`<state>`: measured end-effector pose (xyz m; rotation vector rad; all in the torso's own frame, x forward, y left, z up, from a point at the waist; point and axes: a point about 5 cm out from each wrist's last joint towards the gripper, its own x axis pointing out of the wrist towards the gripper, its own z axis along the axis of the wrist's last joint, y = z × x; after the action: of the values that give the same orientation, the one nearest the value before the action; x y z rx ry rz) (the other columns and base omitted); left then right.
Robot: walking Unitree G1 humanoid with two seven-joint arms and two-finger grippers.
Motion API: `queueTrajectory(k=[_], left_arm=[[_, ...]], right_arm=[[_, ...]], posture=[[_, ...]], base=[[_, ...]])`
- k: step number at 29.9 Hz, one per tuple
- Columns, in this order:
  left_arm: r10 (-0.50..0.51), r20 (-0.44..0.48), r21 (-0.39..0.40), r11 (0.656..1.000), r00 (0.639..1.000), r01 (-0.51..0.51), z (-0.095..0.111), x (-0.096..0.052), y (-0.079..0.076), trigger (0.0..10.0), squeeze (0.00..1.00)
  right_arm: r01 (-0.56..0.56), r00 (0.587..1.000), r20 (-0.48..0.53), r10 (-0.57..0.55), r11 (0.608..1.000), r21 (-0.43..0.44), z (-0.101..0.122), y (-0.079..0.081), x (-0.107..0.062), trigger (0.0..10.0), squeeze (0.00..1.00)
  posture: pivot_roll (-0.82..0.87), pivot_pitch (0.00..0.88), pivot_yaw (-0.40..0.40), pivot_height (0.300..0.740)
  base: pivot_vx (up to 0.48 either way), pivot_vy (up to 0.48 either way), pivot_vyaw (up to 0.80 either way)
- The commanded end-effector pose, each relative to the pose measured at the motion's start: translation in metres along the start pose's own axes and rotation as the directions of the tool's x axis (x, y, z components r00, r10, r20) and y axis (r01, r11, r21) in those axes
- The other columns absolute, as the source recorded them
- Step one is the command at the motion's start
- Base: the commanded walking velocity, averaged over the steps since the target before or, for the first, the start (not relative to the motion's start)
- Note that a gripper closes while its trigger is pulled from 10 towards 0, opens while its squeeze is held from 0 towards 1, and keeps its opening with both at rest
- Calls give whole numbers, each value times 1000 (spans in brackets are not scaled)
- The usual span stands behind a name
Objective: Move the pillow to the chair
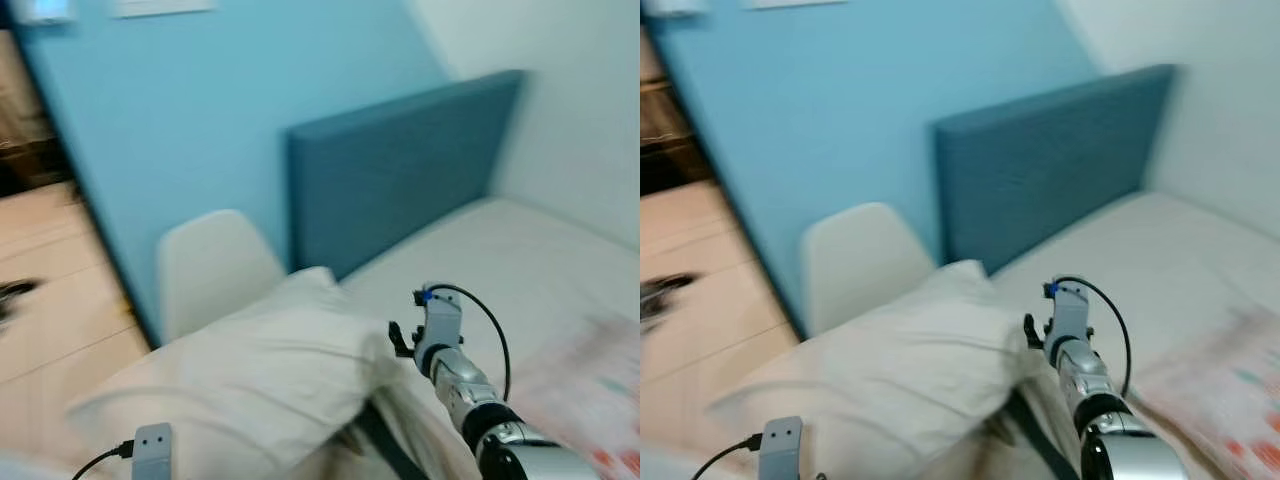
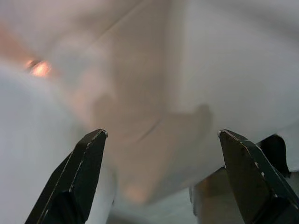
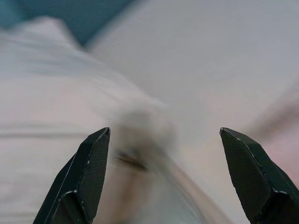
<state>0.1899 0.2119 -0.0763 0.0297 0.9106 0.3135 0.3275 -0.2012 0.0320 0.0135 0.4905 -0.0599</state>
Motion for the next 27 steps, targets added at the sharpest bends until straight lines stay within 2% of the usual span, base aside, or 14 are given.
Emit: queueTrajectory(k=[1,6,12,14,19,27], left_arm=[[-7,-43,42,999,999,9,-14,-2,2,10000,0],[-32,-5,76,997,999,32,-11,-3,-2,10000,0],[-45,34,65,997,998,42,-5,-2,-4,10000,0],[-55,30,75,996,998,53,-6,-2,-5,10000,0],[-80,13,108,991,997,78,-11,-3,-7,10000,0],[-88,11,154,984,996,85,-12,-4,-9,10000,0]], right_arm=[[-18,1000,-14,18,1000,-15,-1,8,1,10000,0],[-14,1000,-4,14,1000,-22,1,10,1,10000,0],[-7,999,-34,6,1000,-10,-12,8,-2,10000,0],[-15,999,-46,15,1000,-15,-20,7,-4,10000,0],[-17,999,-41,16,1000,-18,-23,6,-5,10000,0],[-23,999,-27,22,999,-31,-19,8,-4,10000,0]], posture=[[-108,33,27,740],[-111,31,24,740],[-106,27,16,740],[-112,25,17,740],[-122,21,22,740],[-126,12,22,740]], base=[[0,0,-719],[0,0,-715],[0,0,-718],[0,0,-716],[0,0,-715],[0,-332,-717]])
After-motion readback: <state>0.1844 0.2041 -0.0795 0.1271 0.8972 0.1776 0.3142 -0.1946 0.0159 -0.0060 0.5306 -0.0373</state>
